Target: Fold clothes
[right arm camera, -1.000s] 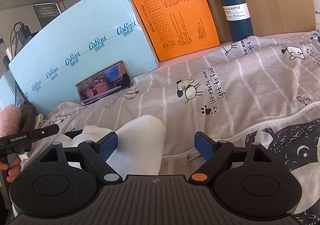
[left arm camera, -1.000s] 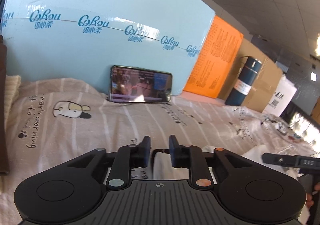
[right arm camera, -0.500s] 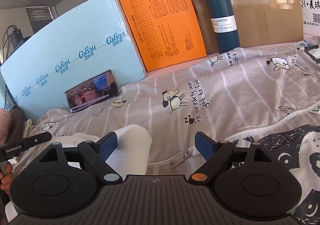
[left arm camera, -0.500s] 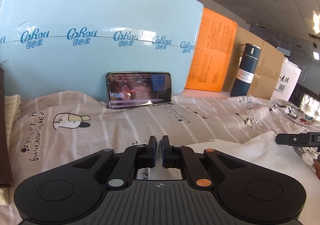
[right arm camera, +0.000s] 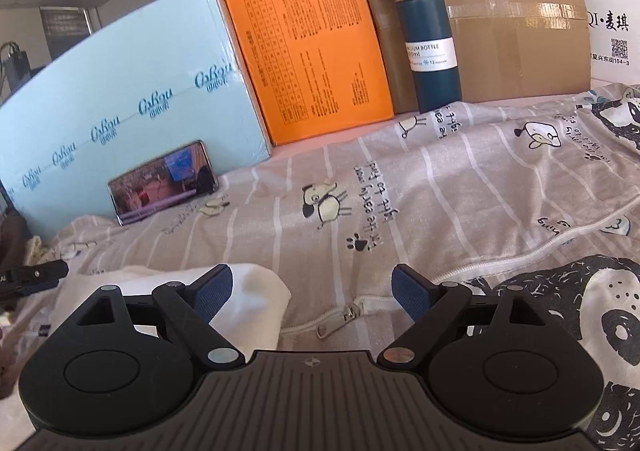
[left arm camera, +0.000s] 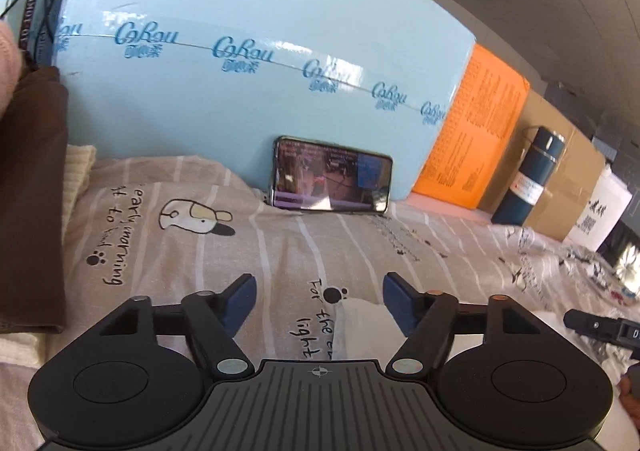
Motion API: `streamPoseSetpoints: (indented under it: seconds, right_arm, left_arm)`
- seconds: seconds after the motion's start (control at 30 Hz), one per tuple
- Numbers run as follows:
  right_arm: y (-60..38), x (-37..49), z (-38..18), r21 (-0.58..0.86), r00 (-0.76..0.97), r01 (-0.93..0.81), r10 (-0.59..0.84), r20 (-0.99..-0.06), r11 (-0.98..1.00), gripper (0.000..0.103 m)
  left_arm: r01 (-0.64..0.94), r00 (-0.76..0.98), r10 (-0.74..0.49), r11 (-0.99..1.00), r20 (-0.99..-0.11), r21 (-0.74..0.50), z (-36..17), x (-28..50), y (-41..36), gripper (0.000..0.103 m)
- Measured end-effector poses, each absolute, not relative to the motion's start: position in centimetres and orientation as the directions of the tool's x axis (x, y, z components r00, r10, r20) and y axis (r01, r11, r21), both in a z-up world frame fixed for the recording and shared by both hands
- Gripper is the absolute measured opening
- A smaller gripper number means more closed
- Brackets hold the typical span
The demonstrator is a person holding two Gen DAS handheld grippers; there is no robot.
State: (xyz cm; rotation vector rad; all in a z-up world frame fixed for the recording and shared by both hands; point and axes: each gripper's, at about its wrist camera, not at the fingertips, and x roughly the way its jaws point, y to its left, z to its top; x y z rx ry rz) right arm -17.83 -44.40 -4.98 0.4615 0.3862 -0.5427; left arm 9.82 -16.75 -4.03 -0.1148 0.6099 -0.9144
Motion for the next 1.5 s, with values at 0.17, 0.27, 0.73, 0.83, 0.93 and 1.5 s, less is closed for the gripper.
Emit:
streamPoseSetpoints:
  seconds: [0.17, 0.27, 0.73, 0.83, 0.93, 1.5]
  right_arm:
    - [-44.9, -18.5, -4.6, 0.446, 0.879, 0.445, -0.285, -0.381, 0.776, 0.088]
    - [-45.2, -18.2, -4.9, 0.504, 0.900, 0.394, -0.210, -0.383, 0.769, 0.090]
    - [-45.4, -17.1, -6.4, 0.609, 0.905, 0.314, -0.035, -0.425, 0.729, 0.095]
    - [-45.5, -17.1, -6.4, 0.619, 0.907, 0.308, -0.026, -0.420, 0.722, 0.096]
    - [-45.6, -17.2, -6.4, 0.632, 0.910, 0.301, -0.018, -0.414, 0.714, 0.096]
    - [-45.1, -16.7, -6.6, 0.641, 0.903, 0.280, 0.031, -0.429, 0.715, 0.054]
  left_arm:
    - [0.664, 0.461, -0.776, 0.624, -0.431, -0.413, -2.2, 8.1, -14.0, 0.089]
    - [0.646, 0.430, -0.796, 0.601, -0.426, -0.471, -1.7, 6.5, -11.9, 0.091]
    - [0.605, 0.103, -0.898, 0.398, -0.428, -0.690, -3.8, -0.9, -5.5, 0.099]
    - [0.630, 0.053, -0.879, 0.398, -0.474, -0.667, -4.4, -2.8, -6.0, 0.099]
    - [0.641, 0.015, -0.867, 0.390, -0.498, -0.661, -5.2, -3.9, -6.9, 0.099]
    - [0.592, 0.145, -0.892, 0.424, -0.427, -0.685, -6.6, -2.4, -13.0, 0.075]
